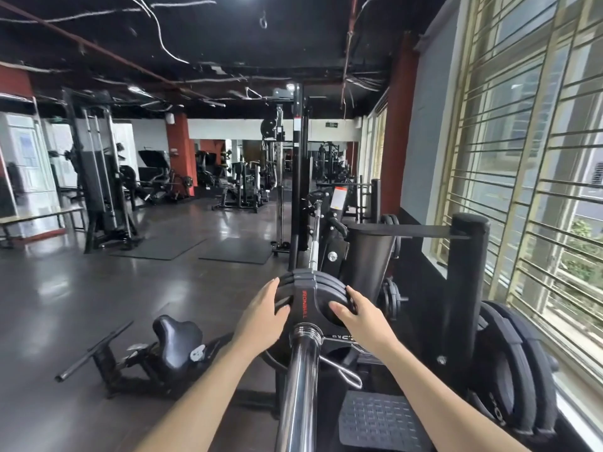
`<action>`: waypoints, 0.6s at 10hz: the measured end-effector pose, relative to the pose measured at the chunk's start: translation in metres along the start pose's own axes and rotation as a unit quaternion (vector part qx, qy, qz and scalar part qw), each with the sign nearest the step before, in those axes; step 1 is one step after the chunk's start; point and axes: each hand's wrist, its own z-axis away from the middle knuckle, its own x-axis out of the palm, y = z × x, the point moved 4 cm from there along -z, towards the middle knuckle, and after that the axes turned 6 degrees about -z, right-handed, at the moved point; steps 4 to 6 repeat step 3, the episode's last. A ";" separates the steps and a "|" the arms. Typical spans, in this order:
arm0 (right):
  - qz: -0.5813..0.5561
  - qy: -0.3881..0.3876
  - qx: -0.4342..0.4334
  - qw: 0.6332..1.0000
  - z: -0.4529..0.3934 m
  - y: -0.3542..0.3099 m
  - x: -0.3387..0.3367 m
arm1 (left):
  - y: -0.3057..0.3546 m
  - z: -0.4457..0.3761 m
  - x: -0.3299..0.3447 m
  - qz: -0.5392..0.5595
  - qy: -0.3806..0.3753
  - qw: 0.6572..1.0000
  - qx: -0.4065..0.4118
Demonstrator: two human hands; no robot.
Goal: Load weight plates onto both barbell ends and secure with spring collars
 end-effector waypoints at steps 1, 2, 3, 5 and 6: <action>0.030 0.028 -0.018 0.999 0.012 0.000 -0.013 | -0.004 0.016 -0.001 0.028 0.005 1.000 -0.010; 0.032 0.038 -0.038 0.998 0.030 0.009 -0.023 | -0.013 0.029 -0.009 0.031 0.030 0.998 -0.052; 0.006 0.026 -0.028 0.999 0.048 0.010 -0.029 | -0.017 0.047 -0.011 0.063 0.033 0.994 -0.088; 0.006 0.026 -0.028 0.999 0.048 0.010 -0.029 | -0.017 0.047 -0.011 0.063 0.033 0.994 -0.088; 0.006 0.026 -0.028 0.999 0.048 0.010 -0.029 | -0.017 0.047 -0.011 0.063 0.033 0.994 -0.088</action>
